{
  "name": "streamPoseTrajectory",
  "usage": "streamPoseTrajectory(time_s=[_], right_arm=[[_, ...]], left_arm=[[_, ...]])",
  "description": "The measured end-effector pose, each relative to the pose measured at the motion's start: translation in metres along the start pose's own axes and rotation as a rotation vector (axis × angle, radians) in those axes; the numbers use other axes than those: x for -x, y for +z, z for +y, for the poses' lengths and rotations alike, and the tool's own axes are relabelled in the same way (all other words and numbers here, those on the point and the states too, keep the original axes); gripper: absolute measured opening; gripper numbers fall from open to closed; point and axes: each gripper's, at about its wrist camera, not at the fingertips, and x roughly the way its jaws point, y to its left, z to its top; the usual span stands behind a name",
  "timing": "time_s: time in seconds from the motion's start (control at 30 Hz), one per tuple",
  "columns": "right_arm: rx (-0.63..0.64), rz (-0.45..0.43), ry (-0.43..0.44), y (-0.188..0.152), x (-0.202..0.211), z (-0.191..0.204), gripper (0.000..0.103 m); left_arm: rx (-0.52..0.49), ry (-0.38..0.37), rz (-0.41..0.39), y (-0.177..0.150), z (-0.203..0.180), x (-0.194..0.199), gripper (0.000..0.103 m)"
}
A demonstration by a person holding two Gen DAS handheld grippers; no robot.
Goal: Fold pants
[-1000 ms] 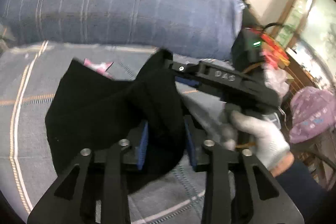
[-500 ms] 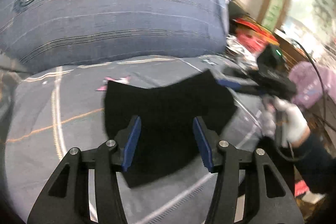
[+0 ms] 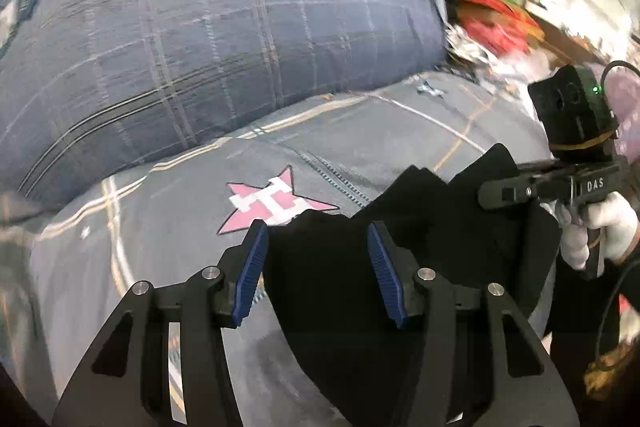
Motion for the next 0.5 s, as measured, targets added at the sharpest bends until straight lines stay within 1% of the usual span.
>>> streamPoseTrajectory(time_s=[0.1,0.13,0.23,0.3,0.37,0.4,0.43,0.47,0.5], right_arm=[[0.045,-0.006,-0.011,-0.010,-0.001,0.002,0.035],[0.058,-0.010,-0.016,-0.012,0.001,0.002,0.033],[0.090,-0.014,-0.014,-0.011,0.003,0.005,0.030],[0.113,-0.013,-0.026,-0.008,0.003,0.009,0.028],[0.155,-0.024,-0.041,-0.005,0.004,0.018,0.025],[0.180,-0.030,-0.044,-0.002,0.004,0.023,0.023],[0.196,-0.035,-0.046,0.001,0.004,0.028,0.022],[0.226,-0.041,-0.043,0.007,0.004,0.036,0.022],[0.243,-0.048,-0.044,0.010,0.004,0.042,0.021]], left_arm=[[-0.069,-0.011,0.038,0.003,0.002,-0.016,0.052],[-0.103,-0.027,0.048,0.003,0.003,-0.021,0.052],[-0.153,-0.067,0.075,0.002,0.002,-0.030,0.053],[-0.157,-0.070,0.093,0.001,0.004,-0.035,0.053],[-0.123,-0.074,0.094,-0.001,0.009,-0.037,0.053],[-0.107,-0.074,0.088,-0.003,0.011,-0.036,0.051],[-0.091,-0.062,0.073,-0.006,0.013,-0.034,0.045],[-0.073,-0.028,0.065,-0.009,0.015,-0.033,0.040],[-0.059,0.004,0.062,-0.012,0.016,-0.032,0.034]])
